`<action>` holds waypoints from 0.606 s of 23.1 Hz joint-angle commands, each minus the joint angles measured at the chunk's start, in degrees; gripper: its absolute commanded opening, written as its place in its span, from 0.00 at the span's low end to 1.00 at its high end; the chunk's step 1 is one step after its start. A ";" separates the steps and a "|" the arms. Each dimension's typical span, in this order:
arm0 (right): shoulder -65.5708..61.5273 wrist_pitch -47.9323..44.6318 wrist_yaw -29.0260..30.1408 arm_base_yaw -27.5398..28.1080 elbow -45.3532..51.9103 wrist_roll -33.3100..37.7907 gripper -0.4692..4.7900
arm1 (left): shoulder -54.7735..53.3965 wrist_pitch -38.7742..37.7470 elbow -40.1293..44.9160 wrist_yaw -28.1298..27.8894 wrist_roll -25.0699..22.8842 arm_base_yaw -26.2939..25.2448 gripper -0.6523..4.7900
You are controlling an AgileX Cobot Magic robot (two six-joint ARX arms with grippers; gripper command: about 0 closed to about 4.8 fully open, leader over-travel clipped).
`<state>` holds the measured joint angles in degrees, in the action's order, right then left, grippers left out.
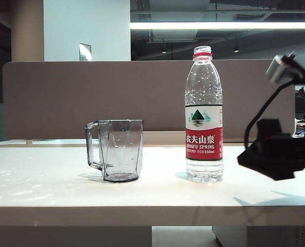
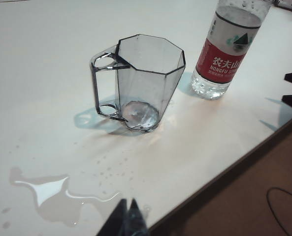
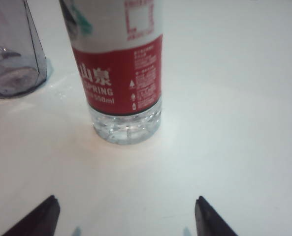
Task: Pick up the mineral water bottle on the table and pour water into the mug until it's half full.
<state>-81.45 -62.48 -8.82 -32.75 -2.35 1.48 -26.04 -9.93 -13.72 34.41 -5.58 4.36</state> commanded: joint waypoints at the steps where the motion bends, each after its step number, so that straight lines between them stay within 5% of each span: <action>1: -8.33 -15.91 1.01 -0.09 -0.50 0.04 0.81 | 0.04 0.35 -0.20 0.31 0.00 -0.04 0.11; 9: -11.23 -16.72 1.25 -0.07 -5.09 -0.02 0.81 | 0.04 0.35 -0.17 0.31 0.00 -0.07 0.11; 11: -11.30 -14.51 1.25 -0.04 -7.17 -0.02 0.91 | 0.04 0.35 -0.17 0.31 0.00 -0.07 0.11; 14: -12.55 -9.42 2.69 0.00 -11.45 0.00 0.93 | 0.04 0.35 -0.17 0.33 0.00 -0.04 0.11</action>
<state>-93.34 -72.90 -7.01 -32.71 -12.75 1.48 -26.04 -10.11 -13.69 34.46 -5.58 4.38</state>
